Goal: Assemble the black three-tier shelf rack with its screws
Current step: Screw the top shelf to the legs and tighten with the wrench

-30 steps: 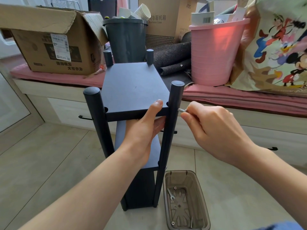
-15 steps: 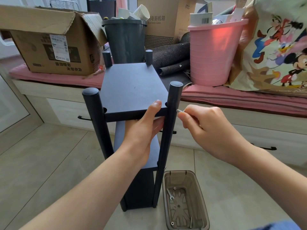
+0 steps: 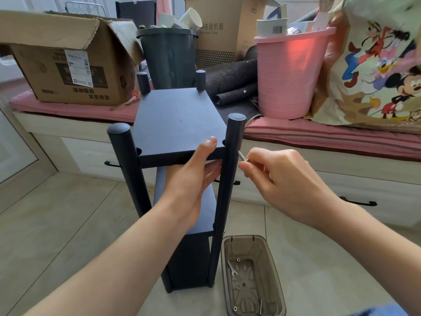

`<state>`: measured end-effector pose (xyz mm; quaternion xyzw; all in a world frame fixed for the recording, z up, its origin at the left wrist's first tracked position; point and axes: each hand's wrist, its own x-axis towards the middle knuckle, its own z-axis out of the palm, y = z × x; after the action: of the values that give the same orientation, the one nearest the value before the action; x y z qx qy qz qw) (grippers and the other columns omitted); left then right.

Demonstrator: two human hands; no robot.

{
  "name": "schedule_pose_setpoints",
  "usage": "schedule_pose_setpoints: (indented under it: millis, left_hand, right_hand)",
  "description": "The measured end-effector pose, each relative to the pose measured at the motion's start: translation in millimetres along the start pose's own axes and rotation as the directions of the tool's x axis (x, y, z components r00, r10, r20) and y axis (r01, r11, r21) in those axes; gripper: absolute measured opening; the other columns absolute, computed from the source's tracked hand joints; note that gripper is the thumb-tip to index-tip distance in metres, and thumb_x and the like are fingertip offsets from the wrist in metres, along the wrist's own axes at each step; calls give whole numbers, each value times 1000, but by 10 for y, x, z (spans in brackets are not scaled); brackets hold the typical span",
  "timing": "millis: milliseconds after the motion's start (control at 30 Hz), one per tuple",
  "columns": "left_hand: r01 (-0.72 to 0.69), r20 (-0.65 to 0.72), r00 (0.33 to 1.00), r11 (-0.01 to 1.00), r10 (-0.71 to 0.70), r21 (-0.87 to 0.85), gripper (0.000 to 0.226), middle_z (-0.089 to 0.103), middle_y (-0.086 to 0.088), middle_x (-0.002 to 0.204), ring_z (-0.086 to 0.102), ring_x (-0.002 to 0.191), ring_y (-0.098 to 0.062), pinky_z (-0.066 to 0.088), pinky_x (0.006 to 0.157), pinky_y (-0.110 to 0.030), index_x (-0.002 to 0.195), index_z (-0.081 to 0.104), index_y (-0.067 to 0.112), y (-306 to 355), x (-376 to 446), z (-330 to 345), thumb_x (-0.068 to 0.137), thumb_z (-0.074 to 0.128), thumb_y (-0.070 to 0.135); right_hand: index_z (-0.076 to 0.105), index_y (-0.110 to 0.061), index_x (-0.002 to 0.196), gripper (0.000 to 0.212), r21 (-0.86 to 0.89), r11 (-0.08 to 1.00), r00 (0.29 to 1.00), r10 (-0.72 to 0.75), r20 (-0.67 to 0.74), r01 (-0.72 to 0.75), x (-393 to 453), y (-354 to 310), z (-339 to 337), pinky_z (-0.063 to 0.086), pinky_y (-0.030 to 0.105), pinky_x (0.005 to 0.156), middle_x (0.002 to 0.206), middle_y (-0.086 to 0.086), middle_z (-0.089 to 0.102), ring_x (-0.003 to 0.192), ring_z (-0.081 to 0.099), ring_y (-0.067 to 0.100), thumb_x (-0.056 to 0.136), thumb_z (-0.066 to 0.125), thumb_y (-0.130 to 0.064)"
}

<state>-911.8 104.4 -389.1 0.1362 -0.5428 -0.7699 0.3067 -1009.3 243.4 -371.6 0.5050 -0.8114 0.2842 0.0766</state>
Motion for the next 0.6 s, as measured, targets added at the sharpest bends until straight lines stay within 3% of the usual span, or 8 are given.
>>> schedule_pose_setpoints:
  millis: [267,467,600]
  left_hand:
    - [15,-12,1000,1000,-15,1,35,80,3,92,77,94,-20,60,86,-26,72,79,43,0,-10,-9,98,63,25]
    - [41,-42,998,999,-42,-13,40,79,6,87,77,92,-17,56,88,-29,66,78,42,11,-18,16,98,63,24]
    - [43,-53,998,999,-45,-31,38,80,3,91,77,94,-19,55,90,-31,67,78,43,17,-15,9,97,64,24]
  right_hand:
    - [51,-15,77,37,169,984,998,53,41,-59,15,-33,99,46,47,62,64,-6,54,60,51,26,100,37,-40]
    - [44,-16,72,34,232,972,998,56,-40,-46,64,64,60,35,35,55,62,5,51,56,41,20,102,41,-31]
    - [44,-26,68,31,216,976,998,5,-59,8,73,64,66,31,23,51,58,-4,47,53,38,12,99,45,-33]
